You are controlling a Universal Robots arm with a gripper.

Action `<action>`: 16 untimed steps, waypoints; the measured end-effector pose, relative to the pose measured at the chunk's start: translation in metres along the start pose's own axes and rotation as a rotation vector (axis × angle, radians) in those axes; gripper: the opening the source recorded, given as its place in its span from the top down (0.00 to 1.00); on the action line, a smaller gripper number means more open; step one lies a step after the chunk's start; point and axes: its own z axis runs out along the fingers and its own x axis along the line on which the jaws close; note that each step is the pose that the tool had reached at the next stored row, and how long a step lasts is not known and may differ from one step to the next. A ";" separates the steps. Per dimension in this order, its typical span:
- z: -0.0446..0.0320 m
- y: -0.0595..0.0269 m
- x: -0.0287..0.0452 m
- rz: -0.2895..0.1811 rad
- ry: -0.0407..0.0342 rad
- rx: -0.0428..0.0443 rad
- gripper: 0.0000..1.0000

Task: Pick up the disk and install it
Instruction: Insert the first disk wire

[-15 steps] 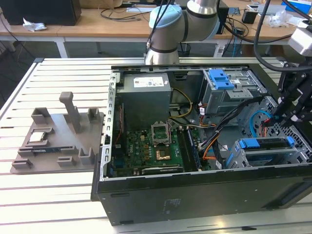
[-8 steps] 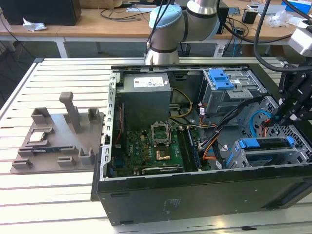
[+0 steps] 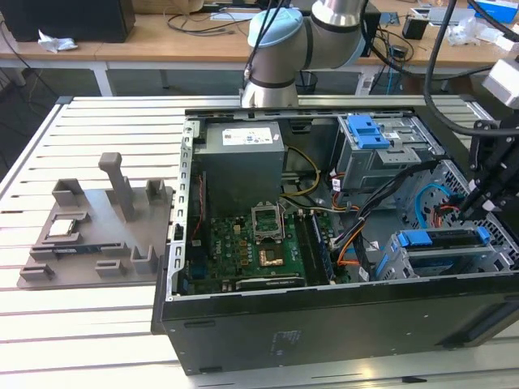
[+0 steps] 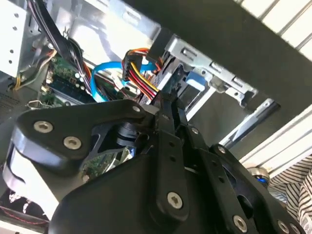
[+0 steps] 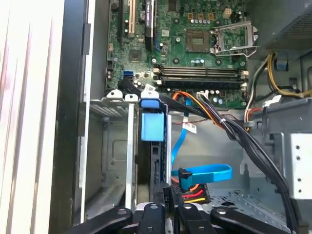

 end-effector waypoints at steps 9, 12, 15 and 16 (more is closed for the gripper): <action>0.0101 -0.0017 0.0051 0.033 -0.0026 0.0000 0.83; 0.0105 -0.0016 0.0063 0.034 -0.0014 0.0000 0.83; 0.0120 -0.0018 0.0064 0.034 -0.0013 0.0000 0.83; 0.0125 -0.0018 0.0064 0.034 -0.0013 -0.0001 0.83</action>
